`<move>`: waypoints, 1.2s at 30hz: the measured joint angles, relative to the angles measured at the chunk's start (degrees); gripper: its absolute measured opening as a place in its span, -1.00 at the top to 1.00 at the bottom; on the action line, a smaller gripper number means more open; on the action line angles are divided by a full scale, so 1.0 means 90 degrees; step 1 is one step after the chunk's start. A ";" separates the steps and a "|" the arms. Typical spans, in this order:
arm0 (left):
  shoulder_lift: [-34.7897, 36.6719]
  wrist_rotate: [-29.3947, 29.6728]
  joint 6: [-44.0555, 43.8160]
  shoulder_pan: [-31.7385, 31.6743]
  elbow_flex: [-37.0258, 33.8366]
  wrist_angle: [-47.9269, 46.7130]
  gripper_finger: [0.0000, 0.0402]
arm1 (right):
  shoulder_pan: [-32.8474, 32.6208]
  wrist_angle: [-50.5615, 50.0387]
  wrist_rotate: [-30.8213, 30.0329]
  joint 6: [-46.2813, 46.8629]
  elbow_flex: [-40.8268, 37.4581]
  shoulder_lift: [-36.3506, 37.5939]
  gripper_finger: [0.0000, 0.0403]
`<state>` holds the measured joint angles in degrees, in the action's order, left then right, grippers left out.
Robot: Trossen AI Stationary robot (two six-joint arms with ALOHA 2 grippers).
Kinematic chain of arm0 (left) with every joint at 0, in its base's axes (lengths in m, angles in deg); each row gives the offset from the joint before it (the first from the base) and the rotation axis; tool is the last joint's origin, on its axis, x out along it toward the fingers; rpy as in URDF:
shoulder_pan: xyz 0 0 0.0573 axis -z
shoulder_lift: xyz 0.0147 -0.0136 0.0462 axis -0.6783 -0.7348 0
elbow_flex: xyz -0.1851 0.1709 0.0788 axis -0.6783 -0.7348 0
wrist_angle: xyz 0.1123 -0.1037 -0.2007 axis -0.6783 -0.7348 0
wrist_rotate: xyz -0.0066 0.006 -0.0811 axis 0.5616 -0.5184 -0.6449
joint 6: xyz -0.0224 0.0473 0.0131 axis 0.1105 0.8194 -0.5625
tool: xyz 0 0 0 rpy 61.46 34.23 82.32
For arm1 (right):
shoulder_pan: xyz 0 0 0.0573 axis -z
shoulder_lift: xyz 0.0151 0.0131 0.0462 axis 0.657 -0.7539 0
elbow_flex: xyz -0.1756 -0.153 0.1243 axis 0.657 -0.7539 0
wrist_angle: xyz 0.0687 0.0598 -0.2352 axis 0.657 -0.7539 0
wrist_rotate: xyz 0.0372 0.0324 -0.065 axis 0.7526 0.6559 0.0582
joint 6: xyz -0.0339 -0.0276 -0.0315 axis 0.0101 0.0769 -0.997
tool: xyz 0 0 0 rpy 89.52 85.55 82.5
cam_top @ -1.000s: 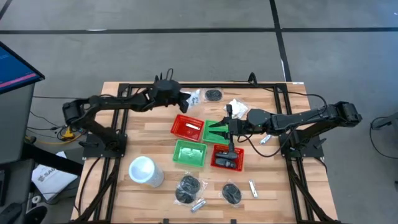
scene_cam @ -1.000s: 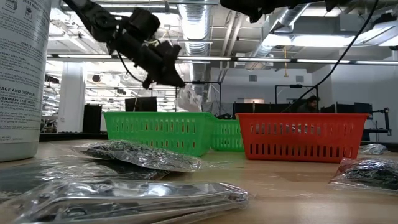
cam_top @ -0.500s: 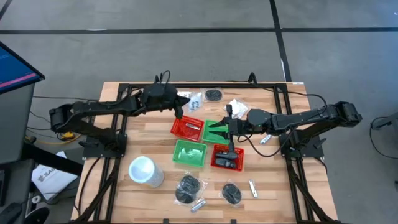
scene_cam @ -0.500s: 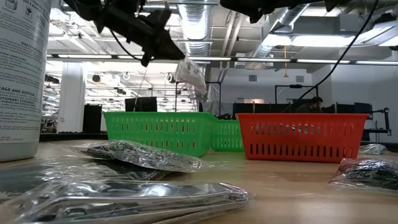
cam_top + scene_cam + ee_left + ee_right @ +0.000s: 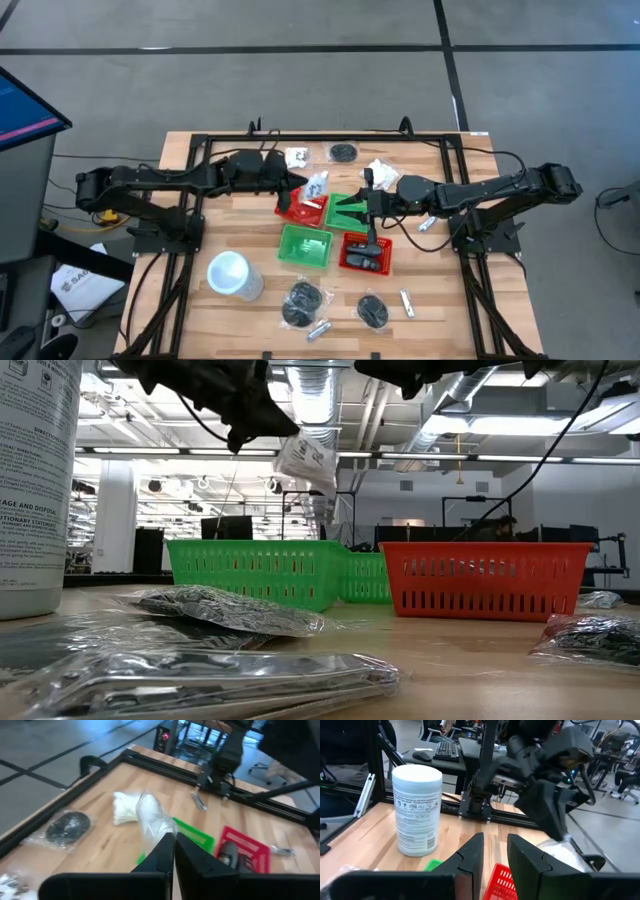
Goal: Pick & Place Travel size toiletries
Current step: Put the white cotton pack into the bottom left green bin
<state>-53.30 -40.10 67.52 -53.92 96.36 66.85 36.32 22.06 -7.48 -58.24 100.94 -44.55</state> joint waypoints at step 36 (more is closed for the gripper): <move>-0.0007 0.0018 -0.0021 0.2420 -0.0019 -0.0908 1.00 | 0.0000 0.0007 0.0000 0.0124 0.0000 0.0000 0.62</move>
<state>-53.37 -39.94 67.34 -32.14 96.19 58.68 36.32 22.13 -7.48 -57.13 100.94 -44.55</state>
